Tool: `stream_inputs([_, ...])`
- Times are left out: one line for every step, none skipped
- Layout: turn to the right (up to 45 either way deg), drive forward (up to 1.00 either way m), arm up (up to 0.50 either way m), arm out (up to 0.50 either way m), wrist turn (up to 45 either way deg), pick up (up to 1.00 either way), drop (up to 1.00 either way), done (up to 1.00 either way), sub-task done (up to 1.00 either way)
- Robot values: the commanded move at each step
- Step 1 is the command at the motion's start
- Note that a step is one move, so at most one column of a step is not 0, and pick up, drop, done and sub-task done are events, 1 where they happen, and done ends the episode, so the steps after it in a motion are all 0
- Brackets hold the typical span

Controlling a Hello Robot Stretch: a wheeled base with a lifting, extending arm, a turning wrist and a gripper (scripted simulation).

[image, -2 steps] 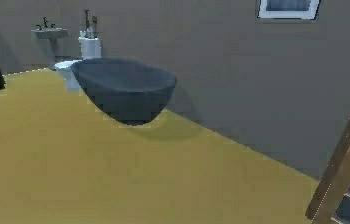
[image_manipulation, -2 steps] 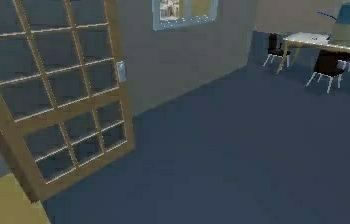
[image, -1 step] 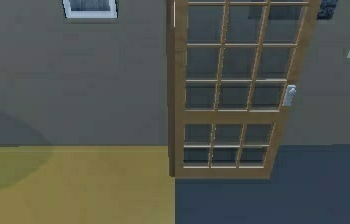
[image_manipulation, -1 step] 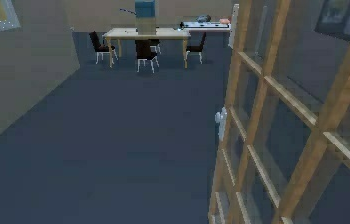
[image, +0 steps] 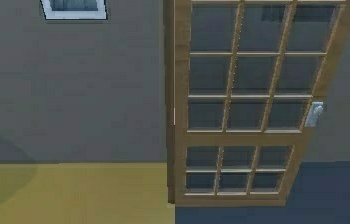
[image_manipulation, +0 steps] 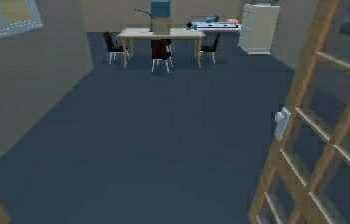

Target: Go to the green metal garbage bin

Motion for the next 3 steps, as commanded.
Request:
stream_inputs([-45.0,0.00,0.00,0.00,0.0,0.00,0.00,0.00,0.00])
stream_inputs([-39.0,0.00,0.00,0.00,0.0,0.00,0.00,0.00,0.00])
stream_inputs([0.0,0.30,0.00,0.00,0.0,0.00,0.00,0.00,0.00])
